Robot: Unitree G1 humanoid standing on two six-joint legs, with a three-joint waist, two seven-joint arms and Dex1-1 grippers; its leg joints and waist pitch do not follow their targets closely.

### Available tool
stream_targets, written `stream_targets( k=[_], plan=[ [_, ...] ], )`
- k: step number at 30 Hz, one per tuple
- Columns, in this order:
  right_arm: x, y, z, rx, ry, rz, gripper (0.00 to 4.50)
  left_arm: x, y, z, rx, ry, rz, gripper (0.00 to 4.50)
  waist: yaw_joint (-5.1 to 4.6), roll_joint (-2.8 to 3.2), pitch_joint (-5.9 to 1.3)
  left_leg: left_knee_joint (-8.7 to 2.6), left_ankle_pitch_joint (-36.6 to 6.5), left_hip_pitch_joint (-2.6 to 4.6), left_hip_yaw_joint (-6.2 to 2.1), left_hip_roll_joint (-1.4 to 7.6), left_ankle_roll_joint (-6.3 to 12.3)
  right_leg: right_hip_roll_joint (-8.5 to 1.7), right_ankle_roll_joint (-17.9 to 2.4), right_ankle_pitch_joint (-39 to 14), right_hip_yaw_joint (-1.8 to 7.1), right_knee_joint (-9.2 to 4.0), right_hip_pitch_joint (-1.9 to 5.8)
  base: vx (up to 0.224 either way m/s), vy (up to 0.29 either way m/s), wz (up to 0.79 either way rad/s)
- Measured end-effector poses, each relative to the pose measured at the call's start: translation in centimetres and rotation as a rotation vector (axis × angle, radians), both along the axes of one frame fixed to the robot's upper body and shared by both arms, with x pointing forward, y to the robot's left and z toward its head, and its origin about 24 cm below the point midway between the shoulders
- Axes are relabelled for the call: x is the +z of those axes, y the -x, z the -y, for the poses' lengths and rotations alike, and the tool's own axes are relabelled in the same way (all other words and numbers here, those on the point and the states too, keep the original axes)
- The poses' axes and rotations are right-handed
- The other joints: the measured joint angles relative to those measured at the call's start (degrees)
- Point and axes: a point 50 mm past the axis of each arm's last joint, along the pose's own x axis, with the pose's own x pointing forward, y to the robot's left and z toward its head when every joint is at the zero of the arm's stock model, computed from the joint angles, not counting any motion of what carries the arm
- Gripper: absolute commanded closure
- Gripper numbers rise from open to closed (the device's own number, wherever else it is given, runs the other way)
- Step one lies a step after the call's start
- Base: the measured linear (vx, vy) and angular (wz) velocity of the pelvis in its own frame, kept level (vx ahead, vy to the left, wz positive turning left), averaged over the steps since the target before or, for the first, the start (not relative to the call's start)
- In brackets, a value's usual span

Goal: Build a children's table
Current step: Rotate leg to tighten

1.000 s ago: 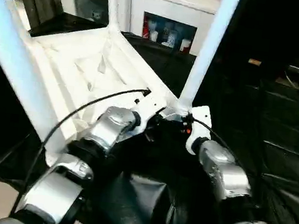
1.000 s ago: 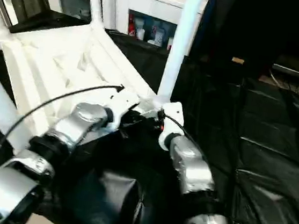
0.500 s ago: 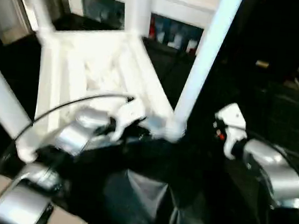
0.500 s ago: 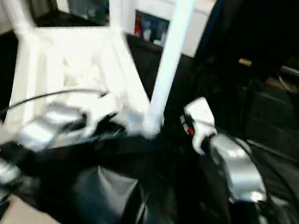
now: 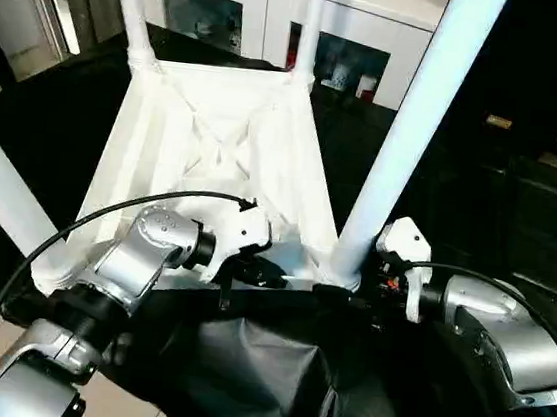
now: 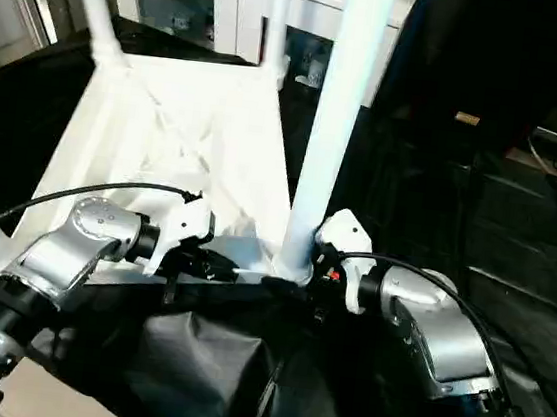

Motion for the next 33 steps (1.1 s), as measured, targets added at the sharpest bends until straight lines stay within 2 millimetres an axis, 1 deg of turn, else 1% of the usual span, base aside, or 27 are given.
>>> stream_targets(
  k=[3,5,8,11,13,15,17,19,20,22,25,31,33],
  plan=[
    [0.0,0.0,0.0,0.003,0.002,-0.002,0.04,0.0,0.1,0.0,0.000,0.000,0.000,4.50,0.01,-0.01,0.00,0.01,0.00,-0.01,0.00,0.00,0.00,0.00,0.00,0.00,0.00,0.00,0.00,0.000,0.000,0.00],
    [0.0,0.0,0.1,0.005,0.009,-0.004,0.31,0.1,0.1,0.0,-0.001,0.000,-0.001,4.50,0.03,-0.01,0.00,0.02,0.00,-0.02,0.01,0.00,0.01,0.00,0.01,-0.02,0.00,0.00,0.00,0.000,0.000,0.00],
    [-0.3,-0.1,0.4,-0.012,0.021,-0.007,0.42,0.0,0.1,0.0,0.000,0.000,-0.001,4.50,0.01,-0.02,-0.01,0.03,0.01,-0.02,0.01,0.00,0.01,0.00,0.01,-0.02,0.00,0.01,0.00,0.000,0.000,0.00],
    [-0.6,-0.3,0.7,-0.038,0.040,-0.002,0.81,0.0,0.1,0.0,0.002,0.000,0.000,4.50,0.01,-0.02,-0.01,0.06,0.01,-0.01,0.01,0.00,0.01,0.00,0.01,-0.02,0.01,0.05,-0.01,0.000,0.000,0.00],
    [-0.7,-0.3,0.6,-0.047,0.037,0.003,0.84,0.0,0.1,0.0,0.002,0.000,0.000,4.50,-0.01,-0.02,-0.01,0.07,0.01,-0.01,0.01,0.00,0.01,0.00,0.01,-0.02,0.00,0.07,-0.01,0.000,0.000,0.00],
    [-0.7,-0.4,0.5,-0.049,0.037,0.005,1.15,0.0,0.2,0.0,0.002,0.001,0.001,4.50,0.02,-0.02,-0.01,0.08,0.01,-0.01,0.01,0.00,0.01,0.00,0.01,-0.02,0.01,0.08,0.00,0.000,0.000,0.00],
    [-0.7,-0.4,0.5,-0.049,0.036,0.008,1.29,0.1,0.2,0.1,0.002,0.001,0.001,4.50,0.02,-0.02,-0.01,0.10,0.01,-0.02,0.01,0.00,0.02,0.00,0.01,-0.02,0.01,0.09,0.00,0.000,0.000,0.00],
    [-0.7,-0.4,0.5,-0.047,0.036,0.012,1.58,0.1,0.2,0.1,0.003,0.001,0.001,4.50,0.02,-0.03,-0.01,0.11,0.01,-0.02,0.01,0.00,0.02,0.00,0.01,-0.02,0.01,0.10,0.00,0.000,0.000,0.00],
    [-0.7,-0.4,0.5,-0.047,0.035,0.012,1.58,0.1,0.2,0.1,0.003,0.001,0.000,4.50,0.02,-0.03,-0.01,0.11,0.01,-0.01,0.01,0.00,0.02,0.00,0.01,-0.02,0.01,0.11,0.00,0.000,0.000,0.00],
    [-0.7,-0.4,0.4,-0.047,0.033,0.011,1.75,0.0,0.2,0.0,0.004,0.000,-0.001,4.50,0.00,-0.03,-0.01,0.13,0.01,-0.01,0.01,0.01,0.02,0.00,0.01,-0.02,0.01,0.13,-0.01,0.000,0.000,0.00],
    [-0.8,-0.4,0.4,-0.046,0.031,0.009,1.82,0.0,0.2,0.0,0.005,-0.002,-0.001,4.50,0.00,-0.03,-0.01,0.18,0.01,-0.01,0.01,0.01,0.02,0.00,0.01,-0.02,0.01,0.18,-0.01,0.000,0.000,0.00],
    [-0.9,-0.4,0.3,-0.045,0.020,0.002,1.86,0.0,0.3,-0.2,0.008,-0.005,-0.002,4.50,-0.03,-0.05,-0.02,0.29,0.01,-0.01,0.00,0.03,0.02,0.00,0.00,-0.02,0.01,0.29,0.00,0.000,0.000,0.00],
    [-1.2,-0.5,0.1,-0.072,0.000,-0.003,1.86,-0.1,0.2,-0.3,0.027,-0.009,-0.004,4.50,-0.09,-0.11,-0.05,0.37,0.01,0.02,0.00,0.05,0.02,0.00,-0.01,-0.03,0.02,0.43,0.00,0.000,0.000,0.00]
  ],
)
